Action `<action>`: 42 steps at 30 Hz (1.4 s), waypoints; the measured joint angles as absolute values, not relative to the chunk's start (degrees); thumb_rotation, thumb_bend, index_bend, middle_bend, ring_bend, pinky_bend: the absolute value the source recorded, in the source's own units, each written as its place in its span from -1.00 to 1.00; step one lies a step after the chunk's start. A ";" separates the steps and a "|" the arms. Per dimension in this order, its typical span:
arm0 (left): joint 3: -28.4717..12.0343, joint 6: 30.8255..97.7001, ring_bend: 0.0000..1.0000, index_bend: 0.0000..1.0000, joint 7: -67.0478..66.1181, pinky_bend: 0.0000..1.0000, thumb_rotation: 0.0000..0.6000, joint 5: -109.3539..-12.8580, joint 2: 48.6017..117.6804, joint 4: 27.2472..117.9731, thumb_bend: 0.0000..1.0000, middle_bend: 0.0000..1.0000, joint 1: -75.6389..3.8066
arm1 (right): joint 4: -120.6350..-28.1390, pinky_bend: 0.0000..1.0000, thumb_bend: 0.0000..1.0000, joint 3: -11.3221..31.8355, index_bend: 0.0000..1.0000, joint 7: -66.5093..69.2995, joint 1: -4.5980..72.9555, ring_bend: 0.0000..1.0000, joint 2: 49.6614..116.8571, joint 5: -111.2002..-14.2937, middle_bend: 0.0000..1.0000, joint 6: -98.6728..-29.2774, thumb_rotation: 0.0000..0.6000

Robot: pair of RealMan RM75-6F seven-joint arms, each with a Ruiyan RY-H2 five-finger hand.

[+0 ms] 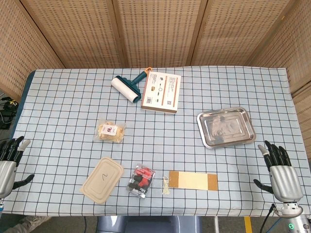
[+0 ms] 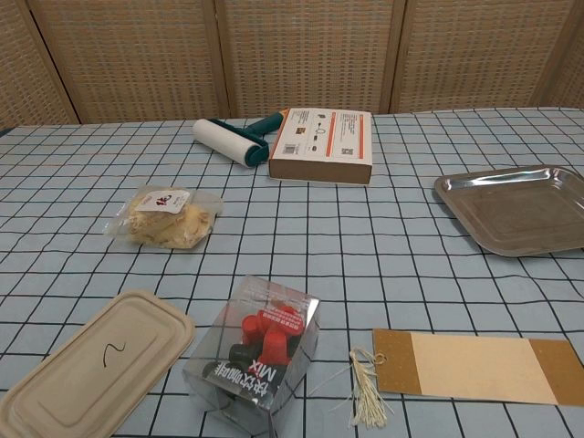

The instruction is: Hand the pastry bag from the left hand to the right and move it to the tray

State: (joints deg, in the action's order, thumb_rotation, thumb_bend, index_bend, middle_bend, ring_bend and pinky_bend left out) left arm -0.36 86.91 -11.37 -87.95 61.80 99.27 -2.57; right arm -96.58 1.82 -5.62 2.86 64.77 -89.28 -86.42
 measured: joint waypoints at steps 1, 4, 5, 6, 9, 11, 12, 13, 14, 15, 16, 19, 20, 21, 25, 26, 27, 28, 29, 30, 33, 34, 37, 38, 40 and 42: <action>-0.36 86.94 -1.00 -1.00 -11.36 -1.00 1.00 -87.99 61.81 99.31 -0.87 -1.00 -2.56 | -96.54 -1.00 -0.82 1.79 -0.95 -5.54 2.84 -1.00 64.73 -89.34 -1.00 -86.46 1.00; -0.33 87.01 -1.00 -1.00 -11.52 -1.00 1.00 -88.05 61.83 99.34 -0.87 -1.00 -2.52 | -96.53 -1.00 -0.82 1.76 -0.95 -5.32 2.83 -1.00 64.64 -89.31 -1.00 -86.39 1.00; -0.30 87.04 -1.00 -1.00 -11.62 -1.00 1.00 -88.07 61.84 99.36 -0.87 -1.00 -2.49 | -96.53 -1.00 -0.82 1.76 -0.95 -5.24 2.83 -1.00 64.62 -89.31 -1.00 -86.36 1.00; -0.29 87.06 -1.00 -1.00 -11.63 -1.00 1.00 -88.10 61.84 99.40 -0.87 -1.00 -2.47 | -96.53 -1.00 -0.82 1.73 -0.95 -5.18 2.83 -1.00 64.58 -89.33 -1.00 -86.33 1.00; -0.30 87.14 -1.00 -1.00 -11.60 -1.00 1.00 -88.21 61.94 99.39 -0.87 -1.00 -2.47 | -96.64 -1.00 -0.82 1.62 -0.95 -5.20 2.81 -1.00 64.55 -89.50 -1.00 -86.32 1.00; -0.33 86.87 -1.00 -1.00 -11.77 -1.00 1.00 -88.05 62.04 99.29 -0.87 -1.00 -2.57 | -96.67 -1.00 -0.82 1.56 -0.95 -5.43 2.83 -1.00 64.60 -89.74 -1.00 -86.36 1.00; -0.35 86.73 -1.00 -1.00 -11.81 -1.00 1.00 -87.95 62.10 99.26 -0.87 -1.00 -2.63 | -96.70 -1.00 -0.82 1.51 -0.95 -5.59 2.83 -1.00 64.65 -89.84 -1.00 -86.35 1.00; -0.36 86.60 -1.00 -1.00 -11.87 -1.00 1.00 -87.90 62.17 99.23 -0.87 -1.00 -2.70 | -96.77 -1.00 -0.82 1.38 -0.95 -5.73 2.84 -1.00 64.70 -89.95 -1.00 -86.26 1.00; -0.34 86.48 -1.00 -1.00 -11.98 -1.00 1.00 -87.88 62.25 99.20 -0.87 -1.00 -2.75 | -96.83 -1.00 -0.82 1.27 -0.95 -5.81 2.85 -1.00 64.73 -90.01 -1.00 -86.15 1.00; -0.31 86.35 -1.00 -1.00 -12.06 -1.00 1.00 -87.87 62.30 99.17 -0.87 -1.00 -2.79 | -96.89 -1.00 -0.82 1.14 -0.95 -5.91 2.86 -1.00 64.73 -90.08 -1.00 -86.00 1.00; -0.28 86.20 -1.00 -1.00 -12.16 -1.00 1.00 -87.85 62.34 99.16 -0.87 -1.00 -2.84 | -97.00 -1.00 -0.82 0.96 -0.95 -6.01 2.88 -1.00 64.69 -90.20 -1.00 -85.79 1.00; -0.26 85.87 -1.00 -1.00 -12.55 -1.00 1.00 -87.70 62.49 99.16 -0.87 -1.00 -3.00 | -97.26 -1.00 -0.82 0.78 -0.95 -6.02 2.91 -1.00 64.49 -90.56 -1.00 -85.74 1.00; -0.29 85.82 -1.00 -1.00 -12.65 -1.00 1.00 -87.64 62.57 99.16 -0.87 -1.00 -3.04 | -97.31 -1.00 -0.82 0.79 -0.95 -5.95 2.89 -1.00 64.43 -90.61 -1.00 -85.86 1.00; -0.33 85.78 -1.00 -1.00 -12.73 -1.00 1.00 -87.58 62.62 99.19 -0.87 -1.00 -3.08 | -97.33 -1.00 -0.82 0.80 -0.95 -5.90 2.88 -1.00 64.39 -90.62 -1.00 -85.92 1.00; -0.98 85.37 -1.00 -1.00 -13.21 -1.00 1.00 -87.26 62.92 100.16 -0.87 -1.00 -3.73 | -97.53 -1.00 -0.82 1.04 -0.95 -4.71 2.73 -1.00 63.88 -90.33 -1.00 -86.26 1.00; -1.38 84.96 -1.00 -1.00 -13.79 -1.00 1.00 -87.03 63.00 100.71 -0.87 -1.00 -4.21 | -97.59 -1.00 -0.82 1.11 -0.95 -4.25 2.70 -1.00 63.69 -90.22 -1.00 -86.32 1.00; -1.73 84.48 -1.00 -1.00 -14.42 -1.00 1.00 -86.79 63.04 101.19 -0.87 -1.00 -4.70 | -97.66 -1.00 -0.82 1.18 -0.95 -3.75 2.67 -1.00 63.48 -90.10 -1.00 -86.38 1.00; -2.13 83.86 -1.00 -1.00 -15.20 -1.00 1.00 -86.46 63.08 101.71 -0.87 -1.00 -5.28 | -97.74 -1.00 -0.82 1.29 -0.95 -3.07 2.63 -1.00 63.17 -89.93 -1.00 -86.45 1.00; -2.76 82.88 -1.00 -1.00 -16.43 -1.00 1.00 -85.90 63.15 102.39 -0.88 -1.00 -6.19 | -97.81 -1.00 -0.82 1.37 -0.95 -2.57 2.60 -1.00 62.93 -89.79 -1.00 -86.50 1.00; -3.26 82.05 -1.00 -1.00 -17.48 -1.00 1.00 -85.38 63.22 102.89 -0.88 -1.00 -6.93 | -97.91 -1.00 -0.82 1.49 -0.95 -1.91 2.56 -1.00 62.63 -89.59 -1.00 -86.56 1.00; -5.01 79.01 -1.00 -1.00 -21.25 -1.00 1.00 -83.01 63.60 104.45 -0.97 -1.00 -9.61 | -98.11 -1.00 -0.82 1.77 -0.95 -0.57 2.52 -1.00 62.03 -89.16 -1.00 -86.62 1.00; -5.58 77.98 -1.00 -1.00 -22.41 -1.00 1.00 -82.12 63.81 104.82 -1.00 -1.00 -10.53 | -98.14 -1.00 -0.82 1.84 -0.95 -0.20 2.52 -1.00 61.90 -89.02 -1.00 -86.61 1.00; -7.58 73.97 -1.00 -1.00 -26.66 -1.00 1.00 -78.60 65.07 105.36 -1.00 -1.00 -14.11 | -98.14 -1.00 -0.83 1.96 -0.95 1.07 2.66 -1.00 61.50 -88.11 -1.00 -85.77 1.00; -8.43 72.29 -1.00 -1.00 -28.54 -1.00 1.00 -76.69 65.79 105.37 -1.00 -1.00 -15.71 | -98.14 -1.00 -0.83 1.98 -0.95 1.43 2.75 -1.00 61.35 -87.75 -1.00 -85.29 1.00; -9.65 69.81 -1.00 -1.00 -31.34 -1.00 1.00 -73.36 66.97 105.31 -1.00 -1.00 -18.20 | -98.14 -1.00 -0.83 2.03 -0.95 2.24 3.00 -1.00 60.94 -86.91 -1.00 -84.17 1.00; -10.93 67.06 -1.00 -1.00 -34.50 -1.00 1.00 -69.14 68.43 105.07 -1.00 -1.00 -21.16 | -98.16 -1.00 -0.82 2.08 -0.95 2.80 3.17 -1.00 60.60 -86.48 -1.00 -83.66 1.00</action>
